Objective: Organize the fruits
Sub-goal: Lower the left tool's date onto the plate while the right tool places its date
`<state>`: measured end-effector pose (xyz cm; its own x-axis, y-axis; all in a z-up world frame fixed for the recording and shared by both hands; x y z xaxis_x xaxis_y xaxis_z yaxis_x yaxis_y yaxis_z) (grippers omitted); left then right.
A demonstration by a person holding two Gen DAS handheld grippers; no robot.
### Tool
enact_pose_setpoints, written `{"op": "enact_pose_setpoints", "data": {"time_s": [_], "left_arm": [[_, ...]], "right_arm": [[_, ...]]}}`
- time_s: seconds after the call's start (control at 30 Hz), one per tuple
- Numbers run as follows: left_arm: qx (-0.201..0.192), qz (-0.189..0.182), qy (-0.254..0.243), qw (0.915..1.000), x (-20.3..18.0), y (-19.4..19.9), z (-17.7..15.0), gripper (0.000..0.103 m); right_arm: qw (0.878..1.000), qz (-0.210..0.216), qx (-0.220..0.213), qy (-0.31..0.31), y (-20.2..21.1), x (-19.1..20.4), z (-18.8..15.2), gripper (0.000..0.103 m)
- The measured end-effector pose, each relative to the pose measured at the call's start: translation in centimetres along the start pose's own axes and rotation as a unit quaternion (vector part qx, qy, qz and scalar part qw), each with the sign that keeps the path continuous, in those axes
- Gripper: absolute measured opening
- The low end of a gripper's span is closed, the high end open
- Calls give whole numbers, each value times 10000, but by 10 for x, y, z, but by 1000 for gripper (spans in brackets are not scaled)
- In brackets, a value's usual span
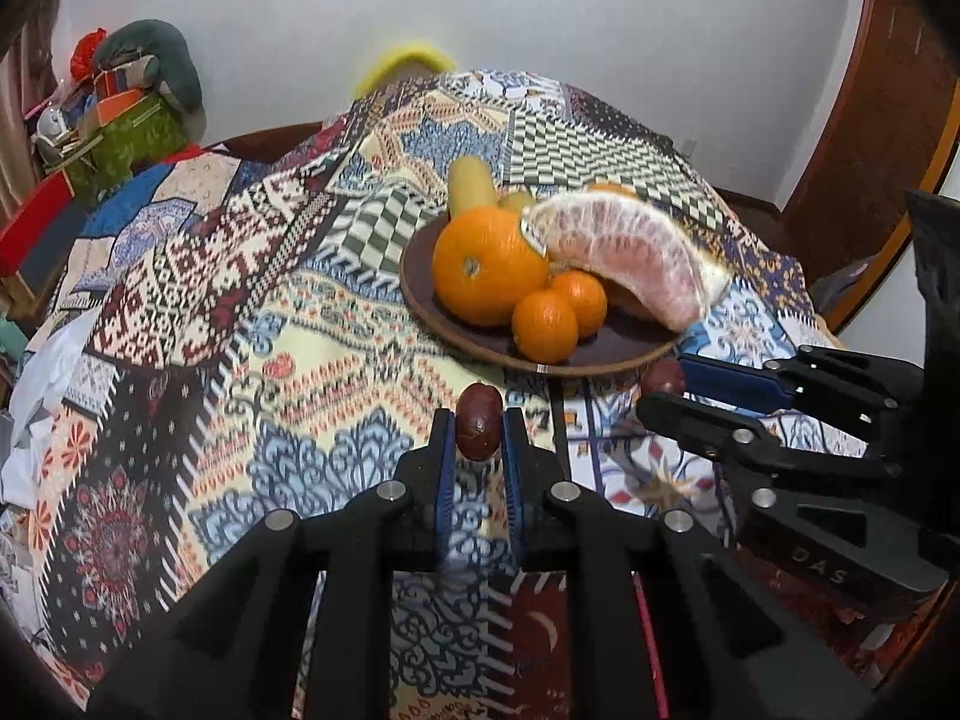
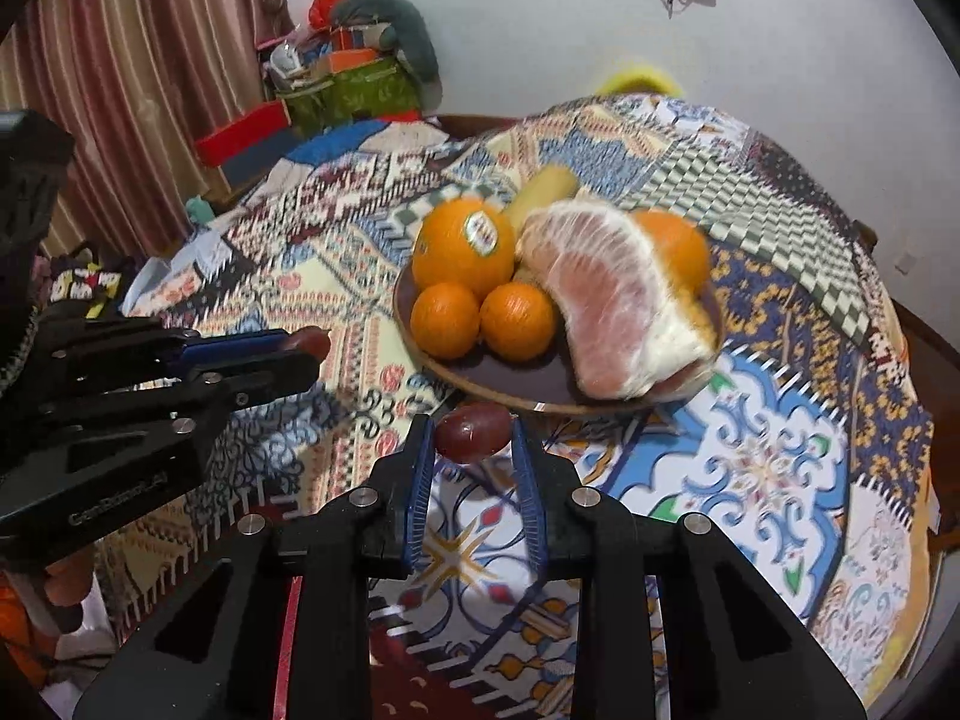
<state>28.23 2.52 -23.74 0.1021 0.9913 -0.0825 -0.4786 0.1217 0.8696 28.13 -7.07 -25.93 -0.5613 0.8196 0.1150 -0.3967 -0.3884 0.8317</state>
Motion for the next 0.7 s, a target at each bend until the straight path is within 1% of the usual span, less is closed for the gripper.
{"op": "enact_pose_setpoints", "data": {"time_s": [0.1,0.23,0.33,0.43,0.7], "left_arm": [[-41,-17,-21,10000,-1,-1,9,14],[-30,-72,-8,10000,-1,-9,20,14],[-18,-126,-10,9999,-2,-16,28,14],[22,-68,-39,10000,-2,-25,34,14],[41,-88,-50,9999,1,-34,39,14]], "right_arm": [[9999,-26,-129,-49,6,-7,8,24],[9998,-50,-178,-105,5,-13,15,24],[9998,-78,-122,-122,-2,-16,17,24],[9999,-20,-65,-115,-8,-17,17,24],[10000,19,46,-73,-20,-17,18,25]]}}
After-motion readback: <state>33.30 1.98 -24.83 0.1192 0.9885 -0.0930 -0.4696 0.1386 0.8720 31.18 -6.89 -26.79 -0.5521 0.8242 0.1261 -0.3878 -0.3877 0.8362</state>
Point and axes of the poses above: each gripper's, at about its wrist camera, not at the fingertips, and y roughly against the way its jaws point, x to its left, z to its top, the point moved 5 cm from there along -y, roughly the way its jaws point, and after that the axes turned 9 degrees about x, right-handed, at the moved point
